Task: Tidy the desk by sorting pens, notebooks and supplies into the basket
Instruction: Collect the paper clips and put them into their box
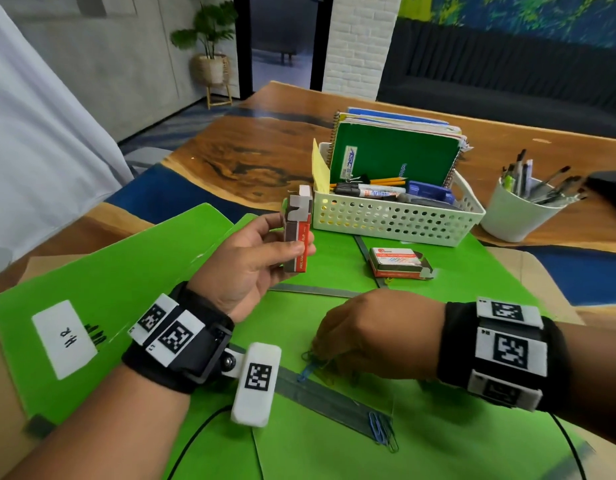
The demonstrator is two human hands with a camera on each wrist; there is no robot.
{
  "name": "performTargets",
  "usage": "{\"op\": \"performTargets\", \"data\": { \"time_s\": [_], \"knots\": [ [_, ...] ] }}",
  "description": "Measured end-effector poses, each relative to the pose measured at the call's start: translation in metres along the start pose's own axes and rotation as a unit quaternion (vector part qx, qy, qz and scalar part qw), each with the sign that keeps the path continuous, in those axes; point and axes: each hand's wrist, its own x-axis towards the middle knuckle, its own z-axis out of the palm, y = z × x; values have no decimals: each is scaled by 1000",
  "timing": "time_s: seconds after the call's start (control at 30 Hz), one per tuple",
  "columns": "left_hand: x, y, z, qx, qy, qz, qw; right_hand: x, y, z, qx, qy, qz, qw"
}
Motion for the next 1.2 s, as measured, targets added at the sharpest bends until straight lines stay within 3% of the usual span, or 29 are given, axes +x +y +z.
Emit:
{"op": "performTargets", "data": {
  "time_s": [0.2, 0.4, 0.67, 0.73, 0.83, 0.9, 1.03, 1.2],
  "knots": [
    [-2, -2, 3, 21, -12, -21, 999, -6, 1, 6, -22, 73, -41, 996],
    [-5, 1, 5, 26, -13, -25, 999, 3, 0, 3, -62, 92, -18, 994],
    [-4, -5, 3, 102, -32, -69, 992, -15, -3, -95, -40, 311, 71, 947],
    [-4, -8, 5, 131, -49, -69, 988, -12, 4, -109, -84, 265, 92, 956],
    [-6, -9, 8, 159, -72, -68, 982, -2, 10, -111, -125, 112, 99, 981],
    [-7, -10, 9, 179, -81, -67, 978, 3, 7, -107, -139, 61, 99, 983],
    [-7, -11, 6, 198, -85, -76, 973, 11, -1, -100, -155, 32, 84, 984],
    [-5, -13, 4, 174, -80, -80, 978, 15, 2, -92, -89, 74, 82, 990]
  ]
}}
